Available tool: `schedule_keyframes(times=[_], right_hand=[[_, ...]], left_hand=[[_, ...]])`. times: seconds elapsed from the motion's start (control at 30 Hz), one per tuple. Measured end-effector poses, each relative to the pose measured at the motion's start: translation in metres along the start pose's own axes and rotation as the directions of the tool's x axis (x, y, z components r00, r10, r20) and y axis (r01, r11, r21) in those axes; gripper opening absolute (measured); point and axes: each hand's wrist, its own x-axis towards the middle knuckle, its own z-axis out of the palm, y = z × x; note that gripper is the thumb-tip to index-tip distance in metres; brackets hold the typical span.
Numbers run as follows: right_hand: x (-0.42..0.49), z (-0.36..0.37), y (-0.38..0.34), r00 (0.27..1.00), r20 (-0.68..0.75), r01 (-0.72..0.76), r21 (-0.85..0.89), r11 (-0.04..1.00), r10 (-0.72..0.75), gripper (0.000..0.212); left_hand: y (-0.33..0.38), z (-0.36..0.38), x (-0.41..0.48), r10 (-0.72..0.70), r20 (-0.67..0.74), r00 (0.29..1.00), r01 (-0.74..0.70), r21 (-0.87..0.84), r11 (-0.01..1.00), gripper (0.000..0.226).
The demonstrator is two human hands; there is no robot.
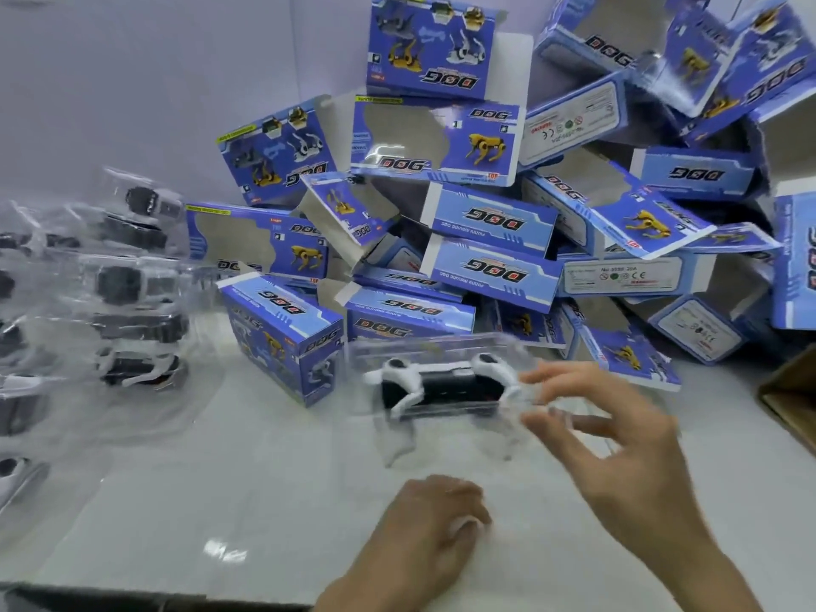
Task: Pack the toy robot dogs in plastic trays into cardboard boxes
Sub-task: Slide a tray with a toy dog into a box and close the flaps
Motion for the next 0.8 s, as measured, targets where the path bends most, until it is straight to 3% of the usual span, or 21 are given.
schedule_keyframes(times=[0.07, 0.13, 0.2, 0.27, 0.33, 0.4, 0.43, 0.47, 0.57, 0.67, 0.73, 0.8], right_hand=[[-0.006, -0.033, 0.017, 0.993, -0.116, -0.017, -0.047, 0.999, 0.012, 0.014], [-0.016, -0.06, 0.041, 0.981, -0.191, -0.055, -0.09, 0.994, 0.037, 0.013], [-0.031, -0.078, 0.069, 0.968, -0.245, -0.085, -0.142, 0.986, 0.049, 0.018], [-0.051, -0.086, 0.097, 0.951, -0.302, -0.133, -0.196, 0.971, 0.069, 0.019], [-0.072, -0.084, 0.113, 0.937, -0.341, -0.172, -0.245, 0.954, 0.081, 0.024], [-0.086, -0.083, 0.118, 0.947, -0.317, -0.152, -0.313, 0.937, 0.047, 0.019], [-0.091, -0.085, 0.117, 0.963, -0.261, -0.153, -0.34, 0.928, 0.064, 0.011], [-0.093, -0.087, 0.114, 0.973, -0.204, -0.175, -0.356, 0.918, 0.107, 0.015], [-0.095, -0.091, 0.121, 0.979, -0.091, -0.202, -0.328, 0.923, 0.182, 0.039], [-0.085, -0.1, 0.128, 0.926, 0.011, -0.365, -0.237, 0.9, 0.379, 0.081], [-0.076, -0.1, 0.132, 0.851, 0.116, -0.477, -0.239, 0.846, 0.513, 0.089], [-0.07, -0.094, 0.131, 0.836, 0.158, -0.485, -0.234, 0.843, 0.525, 0.088]], left_hand=[[-0.013, -0.015, 0.011, -0.072, -0.217, 0.974, 0.088, 0.064, 0.994, 0.025], [-0.018, -0.035, 0.025, -0.104, -0.433, 0.895, 0.165, 0.107, 0.98, 0.021], [-0.026, -0.066, 0.057, 0.02, -0.529, 0.848, 0.138, 0.257, 0.957, 0.029], [-0.031, -0.093, 0.094, 0.072, -0.362, 0.929, 0.108, 0.454, 0.884, 0.053], [-0.035, -0.112, 0.132, -0.045, -0.131, 0.99, 0.114, 0.586, 0.802, 0.088], [-0.042, -0.125, 0.165, -0.188, -0.005, 0.982, 0.143, 0.663, 0.735, 0.107], [-0.046, -0.129, 0.177, -0.245, 0.042, 0.969, 0.153, 0.677, 0.72, 0.109], [-0.05, -0.13, 0.183, -0.283, 0.076, 0.956, 0.154, 0.691, 0.706, 0.108], [-0.06, -0.129, 0.19, -0.226, 0.061, 0.972, 0.101, 0.761, 0.641, 0.103], [-0.05, -0.133, 0.191, -0.141, 0.045, 0.989, 0.053, 0.782, 0.621, 0.103], [-0.036, -0.139, 0.186, -0.062, -0.052, 0.997, 0.081, 0.692, 0.717, 0.099], [-0.018, -0.151, 0.177, -0.03, -0.221, 0.975, 0.131, 0.455, 0.881, 0.089]])
